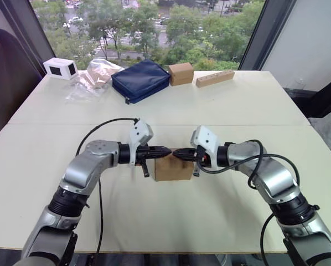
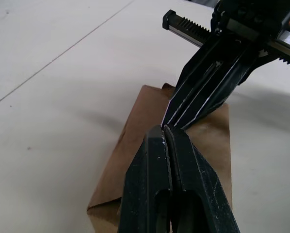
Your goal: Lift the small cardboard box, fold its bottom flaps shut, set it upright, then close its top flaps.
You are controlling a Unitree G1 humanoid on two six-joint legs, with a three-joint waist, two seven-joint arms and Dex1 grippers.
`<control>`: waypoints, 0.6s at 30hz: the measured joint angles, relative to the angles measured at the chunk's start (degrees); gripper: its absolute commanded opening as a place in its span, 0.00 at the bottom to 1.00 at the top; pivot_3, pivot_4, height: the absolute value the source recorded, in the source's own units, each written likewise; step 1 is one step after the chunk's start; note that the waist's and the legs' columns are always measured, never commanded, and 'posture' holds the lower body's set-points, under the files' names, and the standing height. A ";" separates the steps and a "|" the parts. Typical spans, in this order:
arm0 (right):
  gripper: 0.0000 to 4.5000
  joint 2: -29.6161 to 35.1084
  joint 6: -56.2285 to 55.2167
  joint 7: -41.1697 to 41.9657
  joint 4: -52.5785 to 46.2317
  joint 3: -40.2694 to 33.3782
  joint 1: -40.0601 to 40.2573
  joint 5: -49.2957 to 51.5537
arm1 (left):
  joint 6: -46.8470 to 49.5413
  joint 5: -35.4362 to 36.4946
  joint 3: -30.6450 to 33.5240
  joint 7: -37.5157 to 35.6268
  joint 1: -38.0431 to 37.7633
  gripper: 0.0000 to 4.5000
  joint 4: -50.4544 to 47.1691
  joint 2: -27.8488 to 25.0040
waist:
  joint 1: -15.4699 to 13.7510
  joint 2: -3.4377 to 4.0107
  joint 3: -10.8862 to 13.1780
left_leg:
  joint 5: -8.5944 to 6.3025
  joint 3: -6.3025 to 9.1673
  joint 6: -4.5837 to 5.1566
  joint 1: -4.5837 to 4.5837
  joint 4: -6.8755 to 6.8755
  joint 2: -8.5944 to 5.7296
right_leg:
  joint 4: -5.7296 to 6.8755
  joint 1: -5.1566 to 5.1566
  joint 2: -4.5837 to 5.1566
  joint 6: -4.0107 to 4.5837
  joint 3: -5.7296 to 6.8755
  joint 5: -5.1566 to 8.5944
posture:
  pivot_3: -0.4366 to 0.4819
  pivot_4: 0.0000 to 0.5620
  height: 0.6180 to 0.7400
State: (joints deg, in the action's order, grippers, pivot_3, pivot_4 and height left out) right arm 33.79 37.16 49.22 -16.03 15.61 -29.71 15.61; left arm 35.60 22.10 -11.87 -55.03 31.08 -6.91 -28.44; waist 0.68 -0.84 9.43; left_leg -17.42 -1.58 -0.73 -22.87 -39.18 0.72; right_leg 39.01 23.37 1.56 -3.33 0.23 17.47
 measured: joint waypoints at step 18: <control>0.00 -0.16 -0.80 -0.42 0.65 0.62 0.20 -1.96 | -1.11 -0.73 -0.36 0.26 -1.29 0.01 0.00 -0.72 | 0.00 0.00 0.00 | 0.00 0.00 0.00 0.01 0.00 0.00 | 0.00 0.00 0.00 0.00 0.00 0.00 | 0.48 0.27 1.00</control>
State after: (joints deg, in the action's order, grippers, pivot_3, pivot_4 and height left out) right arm 33.63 36.36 48.80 -15.38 16.23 -29.51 13.65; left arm 34.49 21.36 -12.23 -54.77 29.79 -6.91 -29.16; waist 0.68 -0.84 9.43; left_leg -17.42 -1.57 -0.73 -22.86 -39.18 0.73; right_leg 39.01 23.37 1.56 -3.33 0.23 17.47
